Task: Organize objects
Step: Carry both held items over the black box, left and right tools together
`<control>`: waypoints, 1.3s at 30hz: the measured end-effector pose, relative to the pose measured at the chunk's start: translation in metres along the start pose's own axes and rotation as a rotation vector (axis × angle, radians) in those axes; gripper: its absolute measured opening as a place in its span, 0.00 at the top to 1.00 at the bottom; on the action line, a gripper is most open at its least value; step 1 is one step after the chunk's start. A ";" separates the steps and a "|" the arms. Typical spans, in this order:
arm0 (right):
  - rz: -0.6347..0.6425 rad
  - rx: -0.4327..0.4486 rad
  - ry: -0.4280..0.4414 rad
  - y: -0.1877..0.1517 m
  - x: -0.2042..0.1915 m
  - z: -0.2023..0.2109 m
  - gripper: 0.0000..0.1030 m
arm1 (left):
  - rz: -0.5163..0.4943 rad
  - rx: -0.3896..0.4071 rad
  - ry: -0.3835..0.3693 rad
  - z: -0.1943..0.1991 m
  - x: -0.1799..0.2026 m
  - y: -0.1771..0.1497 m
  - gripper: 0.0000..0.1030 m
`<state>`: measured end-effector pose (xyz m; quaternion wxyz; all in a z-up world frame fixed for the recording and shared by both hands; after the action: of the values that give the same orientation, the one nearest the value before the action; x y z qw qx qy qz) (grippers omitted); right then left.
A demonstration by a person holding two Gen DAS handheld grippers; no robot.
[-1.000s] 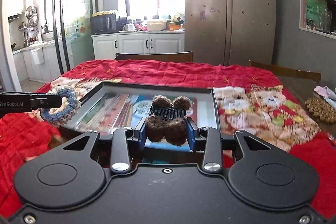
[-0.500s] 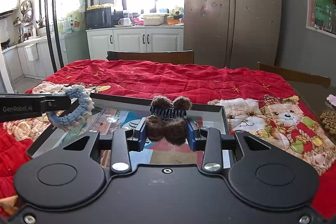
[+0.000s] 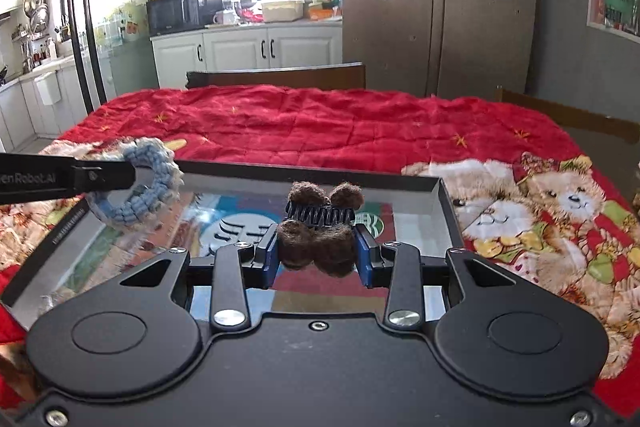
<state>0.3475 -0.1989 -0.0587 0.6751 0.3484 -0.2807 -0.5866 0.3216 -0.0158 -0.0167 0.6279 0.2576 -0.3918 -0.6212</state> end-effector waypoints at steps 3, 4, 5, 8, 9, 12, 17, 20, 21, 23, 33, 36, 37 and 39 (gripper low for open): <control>0.004 -0.011 -0.009 -0.003 0.001 -0.009 0.65 | -0.011 -0.017 0.015 -0.008 -0.003 -0.003 0.86; 0.007 -0.014 -0.011 -0.004 0.001 -0.011 0.65 | -0.011 -0.027 0.015 -0.011 -0.003 -0.004 0.86; 0.011 -0.018 -0.010 -0.005 0.001 -0.014 0.65 | -0.011 -0.038 0.018 -0.014 -0.004 -0.005 0.86; 0.008 -0.032 0.004 -0.007 0.002 -0.018 0.65 | -0.020 -0.058 0.021 -0.021 -0.005 -0.008 0.86; 0.005 -0.032 0.008 -0.006 0.002 -0.019 0.65 | -0.021 -0.062 0.020 -0.022 -0.004 -0.009 0.86; 0.010 -0.030 0.007 -0.006 0.001 -0.019 0.65 | -0.029 -0.073 0.019 -0.025 -0.003 -0.012 0.86; 0.015 -0.052 0.008 -0.008 -0.001 -0.023 0.65 | -0.044 -0.093 0.023 -0.030 -0.002 -0.015 0.86; 0.016 -0.063 0.001 -0.008 -0.002 -0.025 0.65 | -0.049 -0.108 0.031 -0.033 -0.001 -0.017 0.86; 0.017 -0.067 0.000 -0.009 -0.002 -0.025 0.65 | -0.051 -0.111 0.034 -0.033 -0.002 -0.017 0.86; 0.018 -0.075 -0.001 -0.010 -0.002 -0.027 0.65 | -0.051 -0.118 0.045 -0.035 -0.003 -0.018 0.86; 0.034 -0.088 -0.015 -0.010 -0.004 -0.028 0.65 | -0.049 -0.147 0.060 -0.041 -0.007 -0.022 0.85; 0.041 -0.090 -0.023 -0.010 -0.005 -0.028 0.64 | -0.052 -0.153 0.067 -0.042 -0.007 -0.022 0.85; 0.043 -0.091 -0.023 -0.011 -0.005 -0.029 0.64 | -0.052 -0.156 0.069 -0.043 -0.007 -0.023 0.85; 0.042 -0.095 -0.022 -0.011 -0.005 -0.029 0.64 | -0.054 -0.164 0.074 -0.044 -0.007 -0.024 0.85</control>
<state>0.3634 -0.1907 -0.0844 0.6999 0.3034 -0.2673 -0.5888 0.3440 -0.0181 -0.0618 0.6439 0.2387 -0.3089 -0.6581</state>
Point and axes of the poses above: each gripper's, at about its wrist camera, not at the fingertips, and z roughly against the way its jaws point, x to its right, y to its top, the point moved 5 cm from there along -z, roughly the way its jaws point, and after that the axes turned 3 degrees about -x, right-handed, at the moved point
